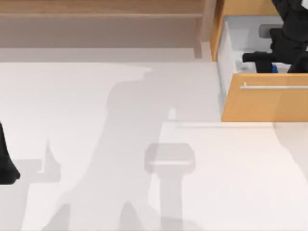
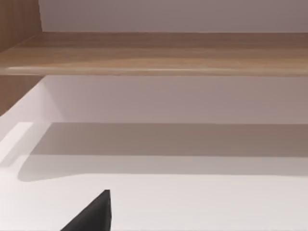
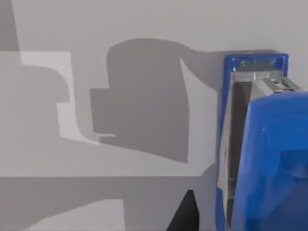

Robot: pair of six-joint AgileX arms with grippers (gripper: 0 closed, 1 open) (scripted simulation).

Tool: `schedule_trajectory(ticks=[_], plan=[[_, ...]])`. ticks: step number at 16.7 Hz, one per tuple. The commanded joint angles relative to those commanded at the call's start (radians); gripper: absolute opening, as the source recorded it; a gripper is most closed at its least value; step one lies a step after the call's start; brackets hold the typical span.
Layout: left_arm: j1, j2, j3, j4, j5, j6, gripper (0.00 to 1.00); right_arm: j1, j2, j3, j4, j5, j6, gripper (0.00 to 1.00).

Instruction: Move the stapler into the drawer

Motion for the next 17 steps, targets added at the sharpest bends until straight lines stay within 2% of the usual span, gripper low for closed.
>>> schedule_trajectory(ticks=[3, 4, 17], plan=[[0.000, 0.000, 0.000, 0.000, 0.000, 0.000, 1.00, 0.000, 0.000, 0.000, 0.000, 0.000, 0.000, 0.98], [0.000, 0.000, 0.000, 0.000, 0.000, 0.000, 1.00, 0.000, 0.000, 0.000, 0.000, 0.000, 0.000, 1.00], [0.000, 0.000, 0.000, 0.000, 0.000, 0.000, 1.00, 0.003, -0.063, -0.053, 0.046, 0.010, -0.003, 1.00]])
